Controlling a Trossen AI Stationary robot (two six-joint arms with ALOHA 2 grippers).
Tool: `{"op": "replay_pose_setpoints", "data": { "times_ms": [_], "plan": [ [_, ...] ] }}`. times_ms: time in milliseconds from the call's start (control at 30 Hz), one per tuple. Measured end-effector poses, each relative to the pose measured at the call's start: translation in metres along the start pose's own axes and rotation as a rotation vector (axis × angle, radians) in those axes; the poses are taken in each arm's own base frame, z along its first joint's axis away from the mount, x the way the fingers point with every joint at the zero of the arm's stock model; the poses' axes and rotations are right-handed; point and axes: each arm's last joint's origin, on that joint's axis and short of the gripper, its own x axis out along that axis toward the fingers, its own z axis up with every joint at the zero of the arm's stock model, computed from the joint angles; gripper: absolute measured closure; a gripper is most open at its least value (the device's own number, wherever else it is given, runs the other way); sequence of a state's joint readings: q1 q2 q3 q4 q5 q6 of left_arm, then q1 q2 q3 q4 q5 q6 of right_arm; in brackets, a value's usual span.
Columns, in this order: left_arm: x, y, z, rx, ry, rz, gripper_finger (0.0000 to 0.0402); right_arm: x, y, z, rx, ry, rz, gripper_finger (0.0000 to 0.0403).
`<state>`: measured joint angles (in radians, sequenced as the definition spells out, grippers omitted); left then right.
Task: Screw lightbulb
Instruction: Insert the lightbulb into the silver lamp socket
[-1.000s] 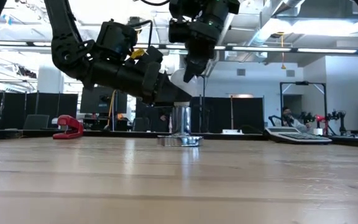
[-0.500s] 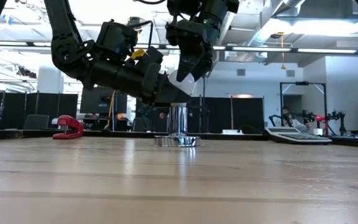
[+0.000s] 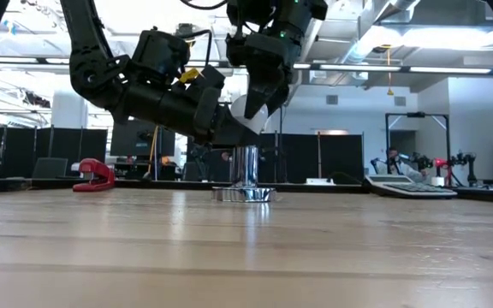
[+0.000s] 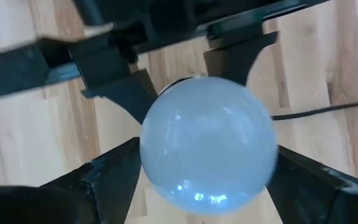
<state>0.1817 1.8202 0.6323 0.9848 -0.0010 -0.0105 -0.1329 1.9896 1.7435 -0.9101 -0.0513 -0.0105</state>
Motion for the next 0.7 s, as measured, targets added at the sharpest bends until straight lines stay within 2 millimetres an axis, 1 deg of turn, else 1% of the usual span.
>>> {"op": "replay_pose_setpoints", "data": {
  "times_ms": [133, 300, 467, 600, 700],
  "plan": [
    [0.000, 0.000, 0.001, 0.004, -0.007, 0.004, 0.0255, -0.003, 0.000, 0.000, -0.070, -0.005, -0.008, 0.0066],
    [0.000, 0.000, 0.001, 0.011, -0.004, 0.004, 0.0263, -0.004, 0.000, -0.002, -0.165, 0.016, -0.015, 0.0065],
    [0.000, -0.002, 0.000, 0.012, -0.007, -0.001, 0.0265, -0.005, -0.004, -0.004, -0.172, 0.040, -0.019, 0.0065],
    [0.007, -0.007, -0.009, -0.001, -0.046, -0.032, 0.0266, -0.005, -0.005, -0.005, -0.184, 0.044, -0.020, 0.0065],
    [0.014, -0.012, -0.019, -0.022, -0.061, -0.061, 0.0266, -0.012, -0.005, -0.006, -0.187, 0.054, -0.023, 0.0065]
  ]
}}
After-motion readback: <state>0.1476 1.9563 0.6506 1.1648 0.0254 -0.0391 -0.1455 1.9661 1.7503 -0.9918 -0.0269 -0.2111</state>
